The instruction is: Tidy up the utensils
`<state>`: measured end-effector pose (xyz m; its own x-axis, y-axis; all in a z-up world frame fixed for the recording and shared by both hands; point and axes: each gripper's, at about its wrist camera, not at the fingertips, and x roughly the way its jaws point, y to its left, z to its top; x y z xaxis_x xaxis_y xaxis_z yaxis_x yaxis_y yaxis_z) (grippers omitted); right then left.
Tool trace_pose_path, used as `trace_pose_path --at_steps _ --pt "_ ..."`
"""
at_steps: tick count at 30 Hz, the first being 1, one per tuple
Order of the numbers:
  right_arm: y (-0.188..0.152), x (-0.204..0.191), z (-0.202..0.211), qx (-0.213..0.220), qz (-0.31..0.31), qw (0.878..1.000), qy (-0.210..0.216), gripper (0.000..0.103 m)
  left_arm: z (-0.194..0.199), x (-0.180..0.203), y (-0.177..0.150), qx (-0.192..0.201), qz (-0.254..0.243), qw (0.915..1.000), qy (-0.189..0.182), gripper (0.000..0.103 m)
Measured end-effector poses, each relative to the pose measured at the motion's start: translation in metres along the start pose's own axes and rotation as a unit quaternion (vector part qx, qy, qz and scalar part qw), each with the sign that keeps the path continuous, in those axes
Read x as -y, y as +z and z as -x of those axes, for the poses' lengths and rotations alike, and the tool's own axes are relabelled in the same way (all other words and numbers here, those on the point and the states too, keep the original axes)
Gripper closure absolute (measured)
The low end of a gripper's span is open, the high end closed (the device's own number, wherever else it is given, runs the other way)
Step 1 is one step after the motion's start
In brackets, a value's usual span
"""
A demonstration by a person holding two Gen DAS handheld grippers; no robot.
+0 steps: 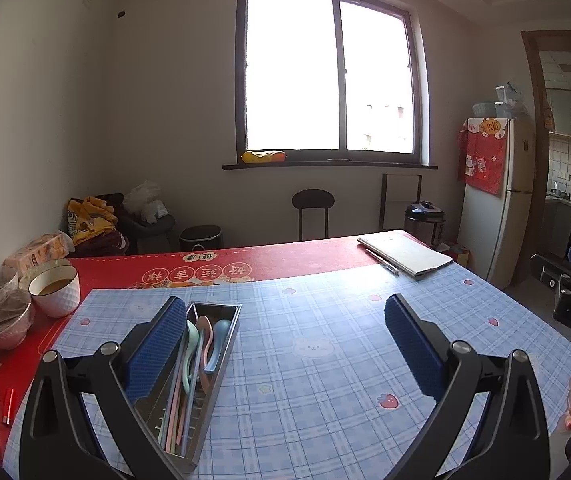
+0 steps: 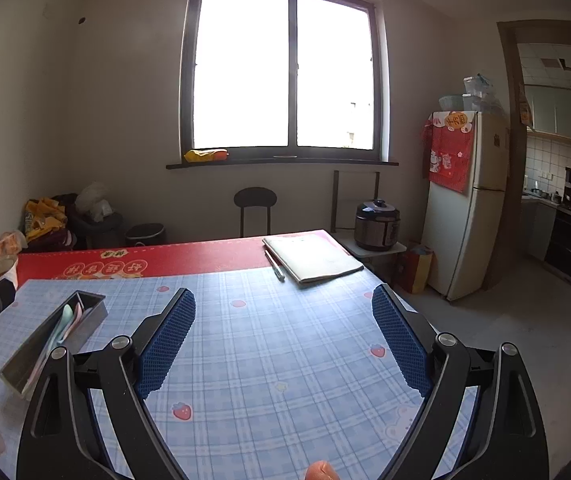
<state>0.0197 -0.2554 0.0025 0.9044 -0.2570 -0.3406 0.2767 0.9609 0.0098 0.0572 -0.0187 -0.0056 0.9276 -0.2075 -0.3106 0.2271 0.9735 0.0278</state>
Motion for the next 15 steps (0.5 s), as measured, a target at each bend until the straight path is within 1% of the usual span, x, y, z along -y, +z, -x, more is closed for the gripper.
trace_pose_path --at_steps 5,15 --pt "0.0004 0.0001 0.0019 0.003 0.000 1.000 -0.004 0.016 0.0010 -0.0042 -0.0020 -0.001 0.007 1.0000 -0.003 0.006" --pt "0.0017 -0.0029 0.0062 0.006 0.002 1.000 -0.006 0.016 0.0013 -0.0086 -0.0019 -0.002 0.010 0.9999 0.003 0.006"
